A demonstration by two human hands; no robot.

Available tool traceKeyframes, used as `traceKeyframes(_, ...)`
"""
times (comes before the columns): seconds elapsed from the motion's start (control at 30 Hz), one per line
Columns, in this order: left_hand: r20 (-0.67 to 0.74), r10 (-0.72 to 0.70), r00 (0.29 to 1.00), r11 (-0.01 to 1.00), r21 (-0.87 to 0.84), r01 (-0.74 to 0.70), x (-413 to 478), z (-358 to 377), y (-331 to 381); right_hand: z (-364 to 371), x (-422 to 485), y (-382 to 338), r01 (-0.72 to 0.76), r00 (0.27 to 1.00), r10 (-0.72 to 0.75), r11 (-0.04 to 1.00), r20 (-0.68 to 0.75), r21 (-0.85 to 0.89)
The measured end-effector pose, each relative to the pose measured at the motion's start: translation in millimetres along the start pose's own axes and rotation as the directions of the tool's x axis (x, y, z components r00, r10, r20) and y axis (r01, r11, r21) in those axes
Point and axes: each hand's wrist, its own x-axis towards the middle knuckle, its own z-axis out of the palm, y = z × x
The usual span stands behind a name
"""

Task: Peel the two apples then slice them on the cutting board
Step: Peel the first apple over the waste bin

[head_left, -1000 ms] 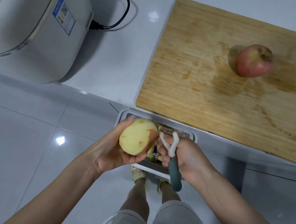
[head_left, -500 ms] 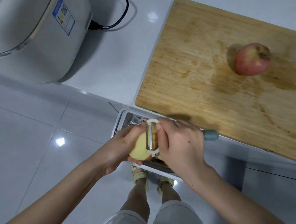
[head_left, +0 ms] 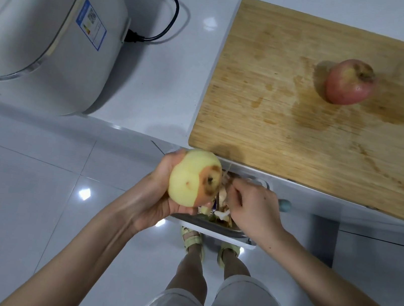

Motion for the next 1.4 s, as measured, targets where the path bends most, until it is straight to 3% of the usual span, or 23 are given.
traceKeyframes(0.1,-0.011,-0.022,1.000,0.998,-0.063,0.022,-0.2,-2.4,-0.4,-7.3,4.4,-6.7,-0.290,0.933,0.225,0.932,0.280,0.218)
traceKeyframes(0.13,-0.013,-0.017,1.000,0.997,-0.080,0.016,-0.4,-3.8,-2.0,-11.5,6.8,-9.0,-0.454,0.868,0.308,0.809,0.389,0.374)
traceKeyframes(0.2,-0.008,0.048,0.999,0.996,-0.074,-0.049,0.3,-6.6,-7.7,-20.7,11.2,-14.2,-0.711,0.703,0.375,0.369,0.604,0.599)
traceKeyframes(0.27,-0.007,0.154,0.988,0.988,0.007,-0.154,1.9,-7.6,-14.3,-25.6,14.2,-18.9,-0.780,0.594,0.321,0.005,0.737,0.626)
traceKeyframes(0.33,-0.014,0.249,0.968,0.964,0.104,-0.246,2.7,-5.2,-20.1,-23.4,15.4,-24.9,-0.777,0.563,0.306,-0.121,0.768,0.617)
traceKeyframes(0.43,0.002,0.313,0.950,0.927,0.219,-0.306,4.5,-2.6,-26.6,-12.0,16.9,-37.6,-0.734,0.585,0.450,-0.061,0.675,0.677)
traceKeyframes(0.53,0.040,0.251,0.967,0.933,0.255,-0.253,3.4,-1.0,-25.2,-12.2,9.9,-43.0,-0.609,0.721,0.504,0.135,0.475,0.782)
traceKeyframes(0.63,0.045,0.239,0.970,0.927,0.288,-0.241,4.9,-1.2,-21.7,-19.4,2.0,-42.8,-0.463,0.865,0.391,0.385,0.313,0.798)
traceKeyframes(0.73,0.009,0.262,0.965,0.903,0.350,-0.248,6.0,-4.0,-17.8,-16.4,-0.6,-35.8,-0.306,0.946,0.280,0.600,0.164,0.739)
traceKeyframes(0.8,0.024,0.282,0.959,0.870,0.415,-0.266,6.1,-6.4,-15.9,-17.2,1.6,-29.3,-0.136,0.988,0.153,0.778,0.025,0.613)
traceKeyframes(0.87,0.053,0.274,0.960,0.832,0.488,-0.264,6.4,-7.2,-15.5,-27.2,9.5,-23.6,0.143,0.981,-0.081,0.919,-0.178,0.368)
traceKeyframes(0.93,0.065,0.250,0.966,0.789,0.565,-0.242,7.6,-6.5,-16.3,-40.5,20.6,-23.6,0.425,0.883,-0.393,0.901,-0.256,0.083)
traceKeyframes(1.0,0.079,0.234,0.969,0.739,0.633,-0.230,8.3,-5.8,-15.8,-48.1,28.5,-26.8,0.623,0.744,-0.641,0.768,-0.189,-0.148)
traceKeyframes(1.1,0.102,0.210,0.972,0.688,0.691,-0.221,8.6,-6.1,-13.4,-54.1,35.7,-30.3,0.734,0.631,-0.774,0.617,-0.049,-0.285)
traceKeyframes(1.2,0.090,0.209,0.974,0.728,0.651,-0.217,8.2,-6.6,-15.1,-52.8,38.0,-30.3,0.731,0.646,-0.762,0.635,-0.046,-0.247)
traceKeyframes(1.4,0.079,0.291,0.953,0.767,0.577,-0.282,1.3,-9.7,-19.0,-44.2,32.7,-10.8,0.556,0.827,-0.555,0.831,-0.093,-0.016)
